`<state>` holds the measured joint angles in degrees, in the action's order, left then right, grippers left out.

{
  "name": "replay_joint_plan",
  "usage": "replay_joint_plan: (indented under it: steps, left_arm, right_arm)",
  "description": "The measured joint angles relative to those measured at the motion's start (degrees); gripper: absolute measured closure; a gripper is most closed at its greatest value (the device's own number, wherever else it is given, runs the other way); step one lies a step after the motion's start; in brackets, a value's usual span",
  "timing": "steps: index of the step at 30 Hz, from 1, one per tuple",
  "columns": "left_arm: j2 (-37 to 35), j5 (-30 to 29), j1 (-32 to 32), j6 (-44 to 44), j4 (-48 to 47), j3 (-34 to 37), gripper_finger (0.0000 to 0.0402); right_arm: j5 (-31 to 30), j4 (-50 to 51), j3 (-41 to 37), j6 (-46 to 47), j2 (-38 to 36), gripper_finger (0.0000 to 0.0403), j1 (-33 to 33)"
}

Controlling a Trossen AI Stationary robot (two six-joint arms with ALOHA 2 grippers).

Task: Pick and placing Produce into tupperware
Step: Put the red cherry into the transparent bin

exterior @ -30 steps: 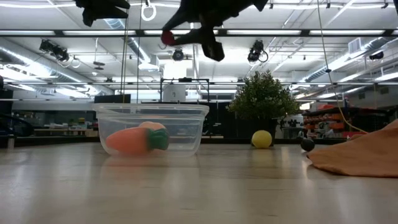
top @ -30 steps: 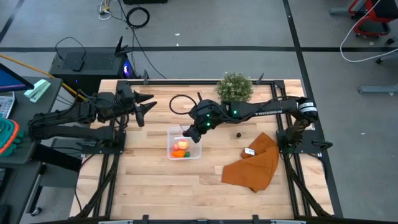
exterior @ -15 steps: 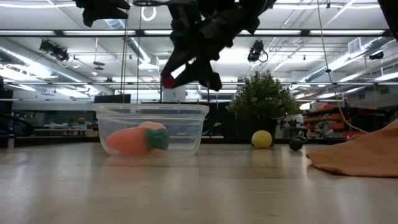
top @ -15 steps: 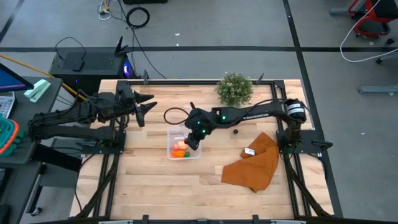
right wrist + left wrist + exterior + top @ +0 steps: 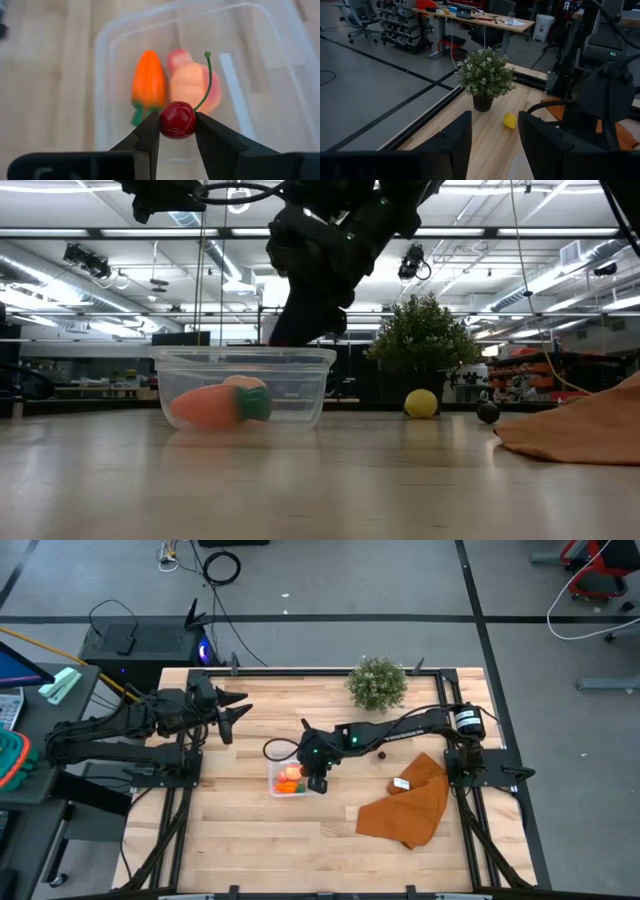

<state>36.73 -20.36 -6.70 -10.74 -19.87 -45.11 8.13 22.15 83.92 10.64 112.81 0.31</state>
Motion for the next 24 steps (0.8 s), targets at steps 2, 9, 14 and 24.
replay_joint_plan:
  steps: [2, 9, 14, 24]
  left_arm:
    - [0.0, 0.01, 0.0, 0.0, -0.04, -0.01, 0.0235]
    - [-0.02, 0.0, 0.0, 0.0, -0.3, -0.02, 0.0235]
    - [0.0, 0.01, 0.0, -0.02, -0.72, -0.02, 0.0236]
    - [0.0, 0.01, 0.02, 0.0, -1.12, -0.02, 0.0237]
  right_arm:
    - [-1.89, 1.46, 0.0, -1.42, -0.02, 0.0316, 0.0]
    - [-6.06, 2.05, 0.0, -5.07, -0.04, 0.0316, -0.04]
    - [-6.71, 2.34, 0.0, -7.21, -0.04, 0.0316, -0.03]
    - [-6.91, 3.16, 0.0, -12.68, -0.04, 0.0316, 0.27]
